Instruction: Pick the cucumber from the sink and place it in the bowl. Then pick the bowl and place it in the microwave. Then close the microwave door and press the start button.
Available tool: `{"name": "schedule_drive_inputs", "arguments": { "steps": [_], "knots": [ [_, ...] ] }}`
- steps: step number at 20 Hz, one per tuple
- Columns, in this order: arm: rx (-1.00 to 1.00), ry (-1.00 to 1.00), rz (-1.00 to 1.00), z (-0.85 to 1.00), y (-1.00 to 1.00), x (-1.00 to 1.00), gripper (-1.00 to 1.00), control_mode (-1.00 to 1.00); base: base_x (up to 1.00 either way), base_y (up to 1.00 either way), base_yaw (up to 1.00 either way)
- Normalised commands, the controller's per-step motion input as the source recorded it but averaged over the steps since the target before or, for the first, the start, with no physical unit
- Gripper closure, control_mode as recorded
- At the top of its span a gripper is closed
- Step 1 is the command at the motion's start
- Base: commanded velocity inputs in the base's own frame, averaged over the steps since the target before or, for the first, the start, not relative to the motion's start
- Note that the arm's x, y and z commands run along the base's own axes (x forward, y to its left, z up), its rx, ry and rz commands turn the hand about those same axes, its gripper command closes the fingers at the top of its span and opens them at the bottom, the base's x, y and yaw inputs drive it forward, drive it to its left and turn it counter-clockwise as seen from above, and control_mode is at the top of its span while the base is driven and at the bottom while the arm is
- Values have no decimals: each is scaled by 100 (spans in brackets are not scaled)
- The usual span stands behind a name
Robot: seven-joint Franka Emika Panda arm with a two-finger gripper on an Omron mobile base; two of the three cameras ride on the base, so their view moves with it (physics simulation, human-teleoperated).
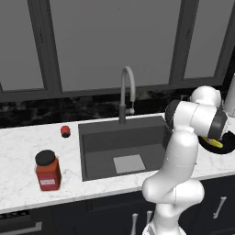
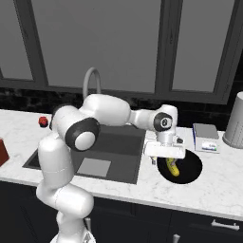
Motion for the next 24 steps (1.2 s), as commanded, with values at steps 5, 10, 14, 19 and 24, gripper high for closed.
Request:
{"name": "schedule_drive_inputs", "arguments": {
  "steps": [5, 10, 14, 19, 24],
  "knots": [
    [-20, -6, 0, -14, 21, -1, -100, -100, 0, 0, 0],
    [-15, 0, 0, -31, -8, 51, -100, -100, 0, 0, 0],
    [-6, 0, 0, -30, -26, 45, -100, -100, 0, 0, 0],
    [0, 0, 0, -28, -35, 33, -100, -100, 0, 0, 0],
    [0, 0, 0, -31, -24, 7, 100, -100, 0, 0, 0]
  ]
}}
